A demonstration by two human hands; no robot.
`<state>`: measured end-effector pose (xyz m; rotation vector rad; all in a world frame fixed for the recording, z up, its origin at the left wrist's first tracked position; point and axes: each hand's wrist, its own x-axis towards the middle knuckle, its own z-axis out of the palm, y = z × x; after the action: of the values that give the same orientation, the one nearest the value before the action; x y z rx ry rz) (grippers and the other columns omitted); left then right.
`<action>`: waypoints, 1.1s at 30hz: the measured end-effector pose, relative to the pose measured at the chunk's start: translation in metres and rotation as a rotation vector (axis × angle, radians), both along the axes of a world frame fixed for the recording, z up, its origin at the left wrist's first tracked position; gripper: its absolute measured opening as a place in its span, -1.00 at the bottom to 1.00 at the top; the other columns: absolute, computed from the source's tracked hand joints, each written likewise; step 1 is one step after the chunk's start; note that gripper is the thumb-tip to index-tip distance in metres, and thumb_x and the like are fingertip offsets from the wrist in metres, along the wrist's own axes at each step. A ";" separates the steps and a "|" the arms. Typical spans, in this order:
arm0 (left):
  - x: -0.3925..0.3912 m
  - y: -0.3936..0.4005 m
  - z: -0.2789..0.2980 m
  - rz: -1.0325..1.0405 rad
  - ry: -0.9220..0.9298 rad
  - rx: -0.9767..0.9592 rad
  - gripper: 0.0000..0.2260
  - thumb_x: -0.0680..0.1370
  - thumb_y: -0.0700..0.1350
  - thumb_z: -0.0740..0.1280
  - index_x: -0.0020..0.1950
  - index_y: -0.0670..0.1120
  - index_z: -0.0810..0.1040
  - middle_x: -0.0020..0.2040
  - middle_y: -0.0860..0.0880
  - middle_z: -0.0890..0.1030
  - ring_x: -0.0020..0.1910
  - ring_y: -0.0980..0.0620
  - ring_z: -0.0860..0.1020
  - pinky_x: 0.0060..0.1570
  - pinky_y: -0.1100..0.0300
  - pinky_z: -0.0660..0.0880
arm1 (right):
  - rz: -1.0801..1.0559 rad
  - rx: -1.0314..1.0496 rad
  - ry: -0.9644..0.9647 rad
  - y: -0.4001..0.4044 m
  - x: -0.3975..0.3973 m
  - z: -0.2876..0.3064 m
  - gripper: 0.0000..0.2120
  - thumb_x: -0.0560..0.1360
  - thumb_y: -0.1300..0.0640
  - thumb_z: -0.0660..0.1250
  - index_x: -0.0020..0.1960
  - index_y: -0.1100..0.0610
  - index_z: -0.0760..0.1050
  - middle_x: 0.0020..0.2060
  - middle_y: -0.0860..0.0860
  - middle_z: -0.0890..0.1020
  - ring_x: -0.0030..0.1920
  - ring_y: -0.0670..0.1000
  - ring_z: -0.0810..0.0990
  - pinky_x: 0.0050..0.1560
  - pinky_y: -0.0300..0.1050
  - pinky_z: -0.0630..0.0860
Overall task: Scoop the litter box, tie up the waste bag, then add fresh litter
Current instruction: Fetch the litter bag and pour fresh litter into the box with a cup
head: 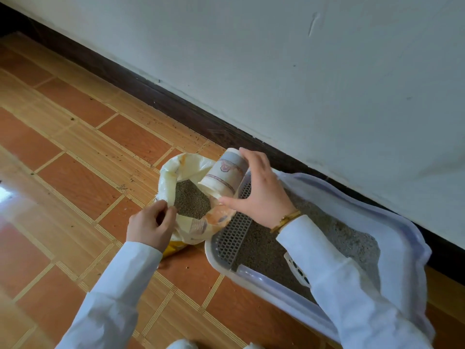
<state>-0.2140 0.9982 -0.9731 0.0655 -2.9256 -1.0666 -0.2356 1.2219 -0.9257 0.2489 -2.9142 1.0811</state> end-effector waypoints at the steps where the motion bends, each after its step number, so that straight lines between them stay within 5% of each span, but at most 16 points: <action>1: 0.000 -0.001 0.001 -0.003 0.003 -0.001 -0.70 0.53 -0.19 0.27 -0.39 -0.22 0.34 -0.55 -0.04 0.30 -0.54 -0.02 0.25 -0.48 0.19 0.15 | 0.040 0.044 0.003 -0.011 -0.006 -0.002 -0.06 0.26 -0.08 0.55 0.46 0.13 0.14 0.33 0.03 0.28 0.28 -0.03 0.36 0.21 -0.25 0.30; 7: 0.003 -0.012 0.004 0.016 0.022 0.019 -0.69 0.49 -0.08 0.21 -0.40 -0.20 0.31 -0.55 -0.02 0.25 -0.53 0.00 0.20 -0.47 0.18 0.14 | 0.232 0.286 0.025 -0.069 -0.020 -0.021 -0.12 0.30 -0.12 0.49 0.43 0.18 0.15 0.29 0.07 0.29 0.26 0.06 0.37 0.25 -0.01 0.44; 13: 0.009 -0.021 0.003 0.016 0.055 0.048 -0.70 0.46 -0.04 0.16 -0.37 -0.23 0.36 -0.54 -0.12 0.33 -0.54 -0.02 0.24 -0.49 0.19 0.18 | 0.263 0.338 -0.316 -0.081 -0.042 -0.040 -0.18 0.35 -0.22 0.43 0.42 0.15 0.19 0.33 0.06 0.28 0.31 0.10 0.37 0.26 0.07 0.42; 21: 0.013 -0.034 0.011 0.023 0.085 0.020 -0.70 0.48 -0.05 0.16 -0.38 -0.21 0.38 -0.54 -0.02 0.30 -0.55 0.00 0.24 -0.50 0.20 0.19 | 0.291 0.433 -0.470 -0.099 -0.055 -0.056 -0.26 0.35 -0.28 0.39 0.34 0.14 0.29 0.28 0.15 0.40 0.28 0.20 0.42 0.28 0.13 0.39; 26: 0.010 -0.045 0.018 0.026 0.085 -0.018 -0.69 0.49 -0.03 0.16 -0.38 -0.19 0.40 -0.55 -0.04 0.33 -0.55 0.01 0.25 -0.50 0.16 0.22 | 0.334 0.272 -0.423 -0.090 -0.055 -0.028 -0.53 0.43 -0.20 0.36 0.21 0.07 0.50 0.11 0.02 0.59 0.07 -0.01 0.54 0.08 -0.09 0.49; 29: 0.007 -0.048 0.020 0.025 0.086 -0.010 -0.69 0.50 -0.03 0.16 -0.37 -0.19 0.42 -0.54 -0.07 0.37 -0.55 0.01 0.26 -0.49 0.14 0.24 | 0.230 0.126 -0.161 -0.078 -0.061 -0.006 -0.77 0.47 -0.05 0.36 0.02 0.07 0.57 -0.09 -0.05 0.64 -0.10 -0.10 0.57 -0.03 -0.17 0.57; 31: 0.007 -0.046 0.020 0.036 0.080 0.004 -0.69 0.52 -0.05 0.20 -0.38 -0.17 0.41 -0.55 -0.03 0.35 -0.56 0.04 0.26 -0.49 0.16 0.23 | 0.124 0.223 0.050 -0.070 -0.069 0.000 -0.76 0.48 0.02 0.37 0.08 0.11 0.50 -0.03 0.01 0.57 -0.03 -0.04 0.50 -0.01 -0.16 0.50; 33: 0.008 -0.041 0.020 0.063 0.049 0.005 -0.67 0.53 -0.02 0.23 -0.39 -0.15 0.41 -0.55 -0.01 0.36 -0.56 0.03 0.29 -0.50 0.17 0.25 | 0.073 0.411 0.059 -0.063 -0.077 -0.002 -0.63 0.46 0.01 0.38 0.21 0.11 0.42 0.09 0.07 0.51 0.08 0.04 0.44 0.08 -0.08 0.45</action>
<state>-0.2061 0.9571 -0.9526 0.1295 -2.8575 -1.0505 -0.3123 1.1589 -0.9275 0.3888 -3.0632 0.4570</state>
